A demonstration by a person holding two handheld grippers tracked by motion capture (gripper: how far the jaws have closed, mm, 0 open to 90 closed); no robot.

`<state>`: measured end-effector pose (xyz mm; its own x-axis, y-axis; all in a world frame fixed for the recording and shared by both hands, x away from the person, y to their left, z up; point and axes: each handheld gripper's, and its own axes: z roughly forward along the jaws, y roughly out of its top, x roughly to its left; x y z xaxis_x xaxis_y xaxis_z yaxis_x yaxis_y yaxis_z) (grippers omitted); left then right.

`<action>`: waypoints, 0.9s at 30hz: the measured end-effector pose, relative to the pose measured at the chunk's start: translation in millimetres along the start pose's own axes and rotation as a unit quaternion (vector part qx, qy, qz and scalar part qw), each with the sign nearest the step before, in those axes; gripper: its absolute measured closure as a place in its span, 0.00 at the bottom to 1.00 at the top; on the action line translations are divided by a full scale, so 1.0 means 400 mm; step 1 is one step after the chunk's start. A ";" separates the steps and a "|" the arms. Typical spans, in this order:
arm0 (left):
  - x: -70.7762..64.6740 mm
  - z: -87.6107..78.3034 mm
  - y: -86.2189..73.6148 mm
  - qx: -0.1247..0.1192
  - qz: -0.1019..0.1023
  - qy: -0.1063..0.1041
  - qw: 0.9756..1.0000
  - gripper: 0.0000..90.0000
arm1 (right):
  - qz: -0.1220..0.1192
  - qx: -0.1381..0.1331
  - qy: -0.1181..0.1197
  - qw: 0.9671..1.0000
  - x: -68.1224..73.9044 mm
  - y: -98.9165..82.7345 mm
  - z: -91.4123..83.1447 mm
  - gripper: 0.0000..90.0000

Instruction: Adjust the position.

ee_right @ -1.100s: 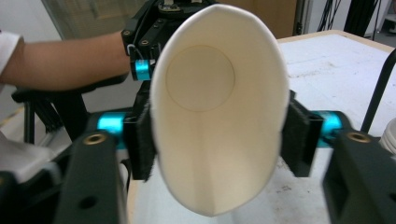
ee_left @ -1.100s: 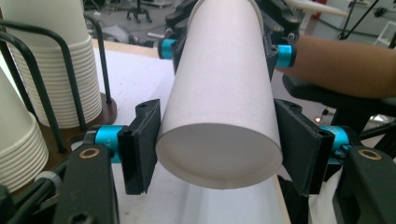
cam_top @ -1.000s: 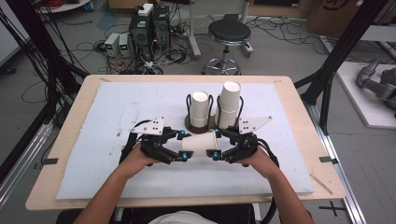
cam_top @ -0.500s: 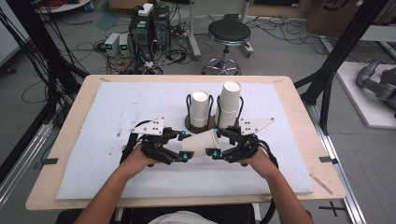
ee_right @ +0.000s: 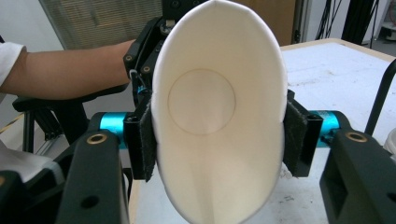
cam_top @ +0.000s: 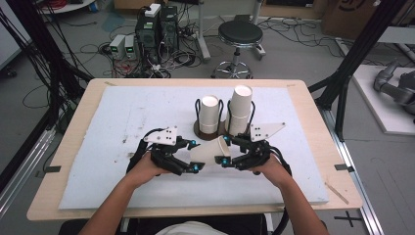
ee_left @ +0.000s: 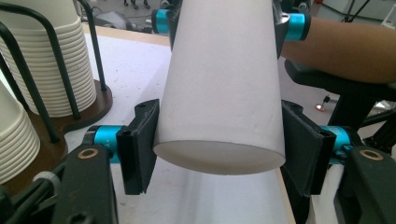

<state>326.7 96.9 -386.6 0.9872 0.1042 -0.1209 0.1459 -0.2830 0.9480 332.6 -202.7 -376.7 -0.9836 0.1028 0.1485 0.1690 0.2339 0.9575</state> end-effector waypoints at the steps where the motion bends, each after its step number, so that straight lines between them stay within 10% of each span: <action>1: -0.001 -0.001 0.001 -0.005 0.002 -0.002 1.000 0.40 | 0.000 -0.003 0.000 1.000 0.000 0.000 0.000 0.41; 11: 0.001 -0.014 0.009 -0.043 0.000 -0.006 0.999 0.40 | 0.054 -0.041 -0.008 0.998 -0.007 -0.005 0.001 0.21; 27: 0.002 -0.016 0.012 -0.033 -0.010 0.020 0.999 0.32 | 0.024 -0.023 -0.011 0.999 -0.007 0.001 -0.011 0.44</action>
<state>328.0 101.6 -380.3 0.9805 0.1477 -0.1298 0.1602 -0.2171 0.9629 335.0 -207.1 -375.5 -0.9726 0.1343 0.1896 0.2125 0.1838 0.9597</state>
